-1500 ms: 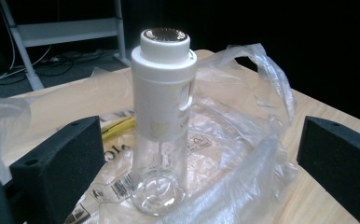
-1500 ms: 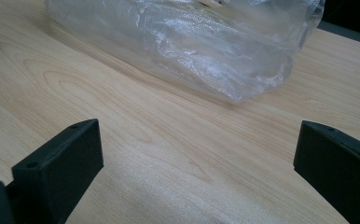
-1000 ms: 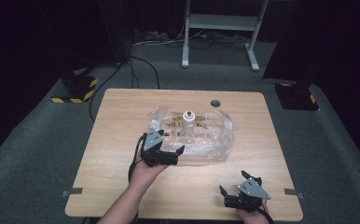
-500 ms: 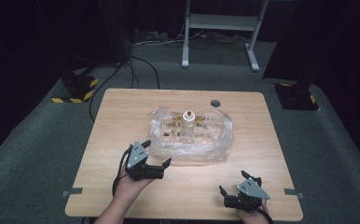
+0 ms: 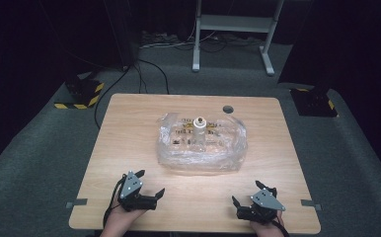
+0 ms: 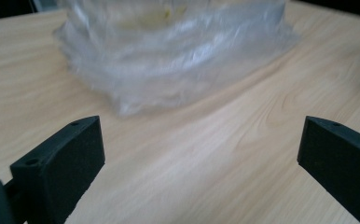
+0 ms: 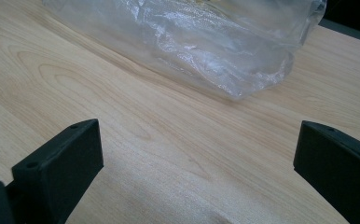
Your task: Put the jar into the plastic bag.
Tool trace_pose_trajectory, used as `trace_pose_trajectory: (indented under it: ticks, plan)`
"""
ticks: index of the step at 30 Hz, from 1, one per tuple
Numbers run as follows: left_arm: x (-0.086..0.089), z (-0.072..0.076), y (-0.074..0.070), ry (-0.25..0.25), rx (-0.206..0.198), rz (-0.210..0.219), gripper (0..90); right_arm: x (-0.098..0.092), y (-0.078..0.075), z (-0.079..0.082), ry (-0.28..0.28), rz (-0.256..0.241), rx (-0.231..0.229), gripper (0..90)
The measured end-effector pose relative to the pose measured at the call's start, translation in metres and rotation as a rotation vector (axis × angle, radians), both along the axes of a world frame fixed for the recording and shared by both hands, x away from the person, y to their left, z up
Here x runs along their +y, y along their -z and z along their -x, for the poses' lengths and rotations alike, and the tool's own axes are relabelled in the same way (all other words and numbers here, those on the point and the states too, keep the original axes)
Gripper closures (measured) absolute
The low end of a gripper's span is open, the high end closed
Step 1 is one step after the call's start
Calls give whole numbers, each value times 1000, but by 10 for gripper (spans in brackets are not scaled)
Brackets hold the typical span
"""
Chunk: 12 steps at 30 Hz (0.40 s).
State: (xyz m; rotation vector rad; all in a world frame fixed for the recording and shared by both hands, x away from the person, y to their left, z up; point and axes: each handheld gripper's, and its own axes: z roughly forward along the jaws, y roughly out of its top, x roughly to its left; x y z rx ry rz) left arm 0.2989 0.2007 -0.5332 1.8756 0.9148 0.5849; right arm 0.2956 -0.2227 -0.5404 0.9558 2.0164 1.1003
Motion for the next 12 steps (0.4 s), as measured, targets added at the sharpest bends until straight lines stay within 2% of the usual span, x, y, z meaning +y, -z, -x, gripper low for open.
trace_pose_trajectory:
  ticks: [2, 5, 10, 12]
  plan:
    - [0, 3, 6, 8, 4, -46, 7, 0, 0, 0, 2, 0, 0, 9]
    - [-3, 5, 11, 15, 17, -71, 3, 0, 0, 1, 1, -2, -9, 9]
    - [-12, 8, 12, 44, -21, -164, 3, 0, 0, 1, 7, 1, -12, 9]
    - [-14, 10, 12, 56, -33, -180, 3, 1, 0, 1, 8, 7, -17, 9]
